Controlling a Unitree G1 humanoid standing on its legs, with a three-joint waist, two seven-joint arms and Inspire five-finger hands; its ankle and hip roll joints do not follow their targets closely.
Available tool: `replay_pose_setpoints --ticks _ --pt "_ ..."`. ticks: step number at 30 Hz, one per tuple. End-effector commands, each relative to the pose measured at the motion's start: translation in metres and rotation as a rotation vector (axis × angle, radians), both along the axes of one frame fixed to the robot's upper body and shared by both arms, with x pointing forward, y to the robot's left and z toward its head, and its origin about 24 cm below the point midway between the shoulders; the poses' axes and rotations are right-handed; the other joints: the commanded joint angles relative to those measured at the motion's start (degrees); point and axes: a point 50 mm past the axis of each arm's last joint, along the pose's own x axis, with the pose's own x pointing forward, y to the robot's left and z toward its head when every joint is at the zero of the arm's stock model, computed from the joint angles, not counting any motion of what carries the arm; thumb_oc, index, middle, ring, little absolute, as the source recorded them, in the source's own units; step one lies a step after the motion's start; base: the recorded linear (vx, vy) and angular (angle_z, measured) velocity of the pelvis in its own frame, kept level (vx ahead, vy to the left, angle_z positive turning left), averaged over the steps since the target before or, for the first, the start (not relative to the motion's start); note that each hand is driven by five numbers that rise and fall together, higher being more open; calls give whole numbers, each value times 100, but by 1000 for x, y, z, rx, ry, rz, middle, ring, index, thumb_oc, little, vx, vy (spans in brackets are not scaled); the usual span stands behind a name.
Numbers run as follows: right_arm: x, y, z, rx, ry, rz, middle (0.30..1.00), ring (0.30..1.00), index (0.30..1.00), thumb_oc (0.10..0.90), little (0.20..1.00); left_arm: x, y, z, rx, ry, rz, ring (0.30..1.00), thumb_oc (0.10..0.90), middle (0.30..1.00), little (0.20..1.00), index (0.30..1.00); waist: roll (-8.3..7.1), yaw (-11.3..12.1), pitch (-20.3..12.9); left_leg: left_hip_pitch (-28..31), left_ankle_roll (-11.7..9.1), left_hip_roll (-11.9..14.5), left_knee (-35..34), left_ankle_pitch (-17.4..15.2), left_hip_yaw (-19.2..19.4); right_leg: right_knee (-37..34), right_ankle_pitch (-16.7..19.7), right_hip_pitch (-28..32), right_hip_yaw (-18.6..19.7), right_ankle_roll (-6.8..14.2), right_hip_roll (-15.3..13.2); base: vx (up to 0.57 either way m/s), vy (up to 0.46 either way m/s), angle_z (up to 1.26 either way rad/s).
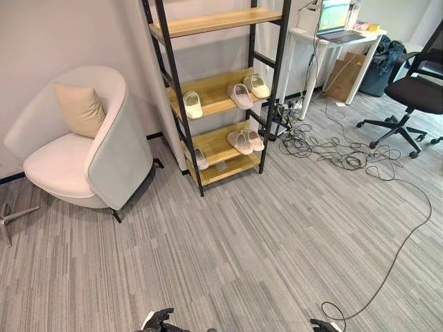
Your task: Arrange the slippers neatly on the shoe rack.
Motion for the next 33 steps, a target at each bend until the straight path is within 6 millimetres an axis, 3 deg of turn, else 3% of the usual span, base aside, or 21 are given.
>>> replay_pose_setpoints --ticks 1,8,9,10,11,13,16,19,22,26,28,31,33 --pt "23 -5 8 -43 -77 5 900 900 900 800 900 38 -5 10 22 -97 -60 900 800 900 900 900 -194 -43 366 -200 -449 381 783 -598 -409 725 -610 -248 -4 343 -285 -11 -70 5" --pt "24 -9 9 -51 -88 -29 900 900 900 800 900 42 -9 11 17 -109 -73 900 800 900 900 900 -331 31 593 -1002 -430 294 2189 -343 -410 609 -576 -18 33 207 -309 31 -59 -5" --pt "24 -9 9 -51 -88 -29 900 900 900 800 900 42 -9 11 17 -109 -73 900 800 900 900 900 -331 31 592 -1003 -430 294 2190 -343 -410 609 -576 -18 33 207 -309 110 3 3" --pt "24 -9 9 -50 -87 -34 900 900 900 800 900 41 -10 11 17 -102 -74 900 800 900 900 900 -361 68 583 -1172 -355 65 1991 -528 -456 538 -603 34 93 225 -306 215 36 1" --pt "23 -8 8 -51 -82 -32 900 900 900 800 900 37 -10 9 19 -90 -76 900 800 900 900 900 -346 99 525 -1230 -333 -78 1586 -492 -482 420 -622 124 144 267 -245 280 54 -9" --pt "23 -7 8 -50 -84 -30 900 900 900 800 900 36 -10 9 18 -90 -76 900 800 900 900 900 -292 163 509 -1379 -332 -153 1158 -226 -432 382 -667 242 222 282 -155 188 53 -12" --pt "26 -5 9 -45 -92 -30 900 900 900 800 900 35 -8 9 20 -90 -69 900 800 900 900 900 -283 244 493 -1404 -302 -196 1033 -129 -473 445 -778 332 382 301 -103 155 90 -16" --pt "26 0 7 -31 -88 -11 900 900 900 800 900 30 -5 8 20 -79 -47 900 800 900 900 900 -306 292 389 -1251 -193 -298 1027 -230 -578 651 -909 380 502 340 -112 211 139 -61" --pt "27 5 6 -16 -83 9 900 900 900 800 900 25 -2 6 24 -66 -31 900 800 900 900 900 -360 408 259 -1021 12 -341 1032 -482 -470 1349 -912 232 464 576 -315 177 124 -45" --pt "37 7 9 -10 -104 29 900 900 900 800 900 33 2 10 31 -94 -24 900 800 900 900 900 -229 289 440 -626 247 -232 917 -623 -430 3213 21 -780 396 1061 -473 106 124 -39" --pt "37 7 9 -10 -105 25 900 900 900 800 900 33 3 11 34 -96 -24 900 800 900 900 900 -118 230 484 -358 296 -170 768 -723 -447 3508 1 -1108 79 1037 -672 153 96 -1" --pt "40 8 10 -13 -112 35 900 900 900 800 900 33 4 10 35 -91 -20 900 800 900 900 900 -84 151 456 18 257 -118 495 -873 -476 2598 -292 -1319 -310 829 -874 265 -36 -7" --pt "41 6 10 -18 -108 41 900 900 900 800 900 30 4 9 34 -81 -22 900 800 900 900 900 -127 84 478 167 212 -133 414 -935 -501 1880 -198 -1384 -286 817 -867 258 -112 -14"
